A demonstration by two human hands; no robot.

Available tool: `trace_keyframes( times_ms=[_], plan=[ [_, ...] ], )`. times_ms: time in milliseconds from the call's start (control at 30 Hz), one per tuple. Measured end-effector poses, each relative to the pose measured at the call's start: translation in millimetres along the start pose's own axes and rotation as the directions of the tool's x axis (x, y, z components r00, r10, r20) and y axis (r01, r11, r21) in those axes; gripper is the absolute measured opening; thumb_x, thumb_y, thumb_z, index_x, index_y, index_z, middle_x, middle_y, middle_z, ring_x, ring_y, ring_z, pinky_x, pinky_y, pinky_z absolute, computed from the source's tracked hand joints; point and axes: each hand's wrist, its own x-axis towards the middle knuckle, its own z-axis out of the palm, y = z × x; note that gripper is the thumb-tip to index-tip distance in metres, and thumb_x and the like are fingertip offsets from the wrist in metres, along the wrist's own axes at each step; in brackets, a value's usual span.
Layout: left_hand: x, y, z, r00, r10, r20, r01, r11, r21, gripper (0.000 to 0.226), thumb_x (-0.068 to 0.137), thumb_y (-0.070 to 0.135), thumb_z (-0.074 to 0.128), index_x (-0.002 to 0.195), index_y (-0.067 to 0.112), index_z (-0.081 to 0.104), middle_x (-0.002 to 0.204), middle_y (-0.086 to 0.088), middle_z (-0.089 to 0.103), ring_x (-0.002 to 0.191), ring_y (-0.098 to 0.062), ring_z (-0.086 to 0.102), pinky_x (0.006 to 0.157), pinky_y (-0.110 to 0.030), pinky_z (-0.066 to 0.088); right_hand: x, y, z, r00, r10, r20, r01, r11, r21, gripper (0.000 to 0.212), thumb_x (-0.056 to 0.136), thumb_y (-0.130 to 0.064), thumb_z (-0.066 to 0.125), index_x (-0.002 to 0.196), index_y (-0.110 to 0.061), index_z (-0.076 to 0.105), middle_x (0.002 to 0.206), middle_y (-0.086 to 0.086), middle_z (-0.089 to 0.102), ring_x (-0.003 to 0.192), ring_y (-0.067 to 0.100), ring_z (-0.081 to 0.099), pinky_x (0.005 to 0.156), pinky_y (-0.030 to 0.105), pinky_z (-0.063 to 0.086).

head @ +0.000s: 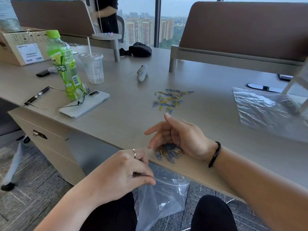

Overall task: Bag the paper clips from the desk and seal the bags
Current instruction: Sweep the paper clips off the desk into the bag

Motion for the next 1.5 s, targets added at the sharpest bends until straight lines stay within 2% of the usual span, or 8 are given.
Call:
trace_keyframes(
  times_ms=[167,267,567,700,800,1000,1233,1500],
  plan=[
    [-0.4,0.1,1.3,1.000,0.000,-0.008,0.000,1.000,-0.011,0.014,0.085,0.046,0.072,0.085,0.035,0.079,0.084,0.011,0.060,0.070,-0.012,0.062,0.065,-0.033,0.052,3.5,3.3,5.5,0.981,-0.024,-0.192,0.018,0.999,-0.032,0.069,0.096,-0.058,0.029,0.108,-0.005,0.071,0.105,0.021,0.074,0.101,0.029,0.070,0.101,0.043,0.049],
    [-1.2,0.6,1.5,1.000,0.000,-0.014,0.000,1.000,-0.024,0.014,0.084,0.046,0.072,0.086,0.034,0.080,0.086,0.011,0.062,0.073,-0.012,0.064,0.067,-0.032,0.052,0.0,5.5,19.8,0.985,-0.014,-0.169,-0.001,0.996,-0.090,0.070,0.097,-0.058,0.025,0.110,-0.006,0.070,0.106,0.018,0.074,0.103,0.027,0.069,0.103,0.043,0.047],
    [-0.9,4.1,1.7,1.000,0.021,-0.003,-0.021,0.999,-0.035,0.009,0.083,0.041,0.078,0.087,0.034,0.082,0.084,0.012,0.064,0.078,-0.009,0.064,0.070,-0.029,0.052,-13.1,7.7,37.1,0.989,0.023,-0.143,-0.013,0.997,0.074,0.077,0.090,-0.064,0.026,0.116,-0.003,0.068,0.106,0.025,0.072,0.102,0.032,0.068,0.102,0.043,0.048],
    [-1.2,5.3,-0.3,1.000,0.027,-0.004,-0.027,0.999,-0.023,0.009,0.083,0.041,0.078,0.086,0.034,0.082,0.084,0.013,0.063,0.079,-0.007,0.064,0.071,-0.020,0.050,-18.7,7.6,39.9,0.992,0.060,-0.115,-0.043,0.989,0.141,0.074,0.087,-0.067,0.029,0.128,-0.014,0.061,0.115,0.023,0.069,0.108,0.033,0.067,0.099,0.037,0.050],
    [-1.4,6.2,-0.6,1.000,0.031,-0.004,-0.031,0.999,-0.031,0.007,0.083,0.038,0.079,0.085,0.032,0.082,0.084,0.014,0.062,0.079,-0.006,0.063,0.072,-0.014,0.046,-22.2,8.7,41.6,0.991,0.073,-0.113,-0.052,0.983,0.177,0.071,0.084,-0.068,0.032,0.132,-0.022,0.057,0.121,0.023,0.066,0.114,0.034,0.064,0.104,0.041,0.048],
    [-2.0,6.6,-0.5,0.999,0.042,-0.008,-0.042,0.998,-0.037,0.009,0.083,0.038,0.079,0.085,0.031,0.083,0.083,0.013,0.060,0.079,-0.007,0.062,0.072,-0.012,0.043,-25.5,13.2,45.4,0.988,0.051,-0.149,-0.033,0.993,0.115,0.069,0.084,-0.071,0.035,0.131,-0.026,0.059,0.121,0.016,0.065,0.110,0.024,0.067,0.105,0.043,0.047],
    [-1.7,7.1,0.4,0.998,0.062,-0.018,-0.063,0.997,-0.039,0.011,0.083,0.039,0.077,0.085,0.030,0.082,0.084,0.019,0.057,0.081,-0.002,0.061,0.074,-0.009,0.041,-26.4,12.1,47.9,0.978,0.052,-0.200,-0.033,0.995,0.098,0.068,0.085,-0.069,0.034,0.125,-0.022,0.063,0.116,0.017,0.067,0.106,0.026,0.069,0.101,0.044,0.050],
    [-4.4,4.0,3.6,0.998,0.049,-0.042,-0.051,0.998,-0.028,0.009,0.084,0.042,0.076,0.085,0.034,0.080,0.083,0.016,0.056,0.080,-0.009,0.061,0.071,-0.020,0.047,-31.9,8.4,49.3,0.967,0.117,-0.226,-0.076,0.980,0.183,0.066,0.085,-0.070,0.040,0.122,-0.021,0.065,0.118,0.019,0.067,0.107,0.026,0.070,0.102,0.043,0.050]
  ],
)
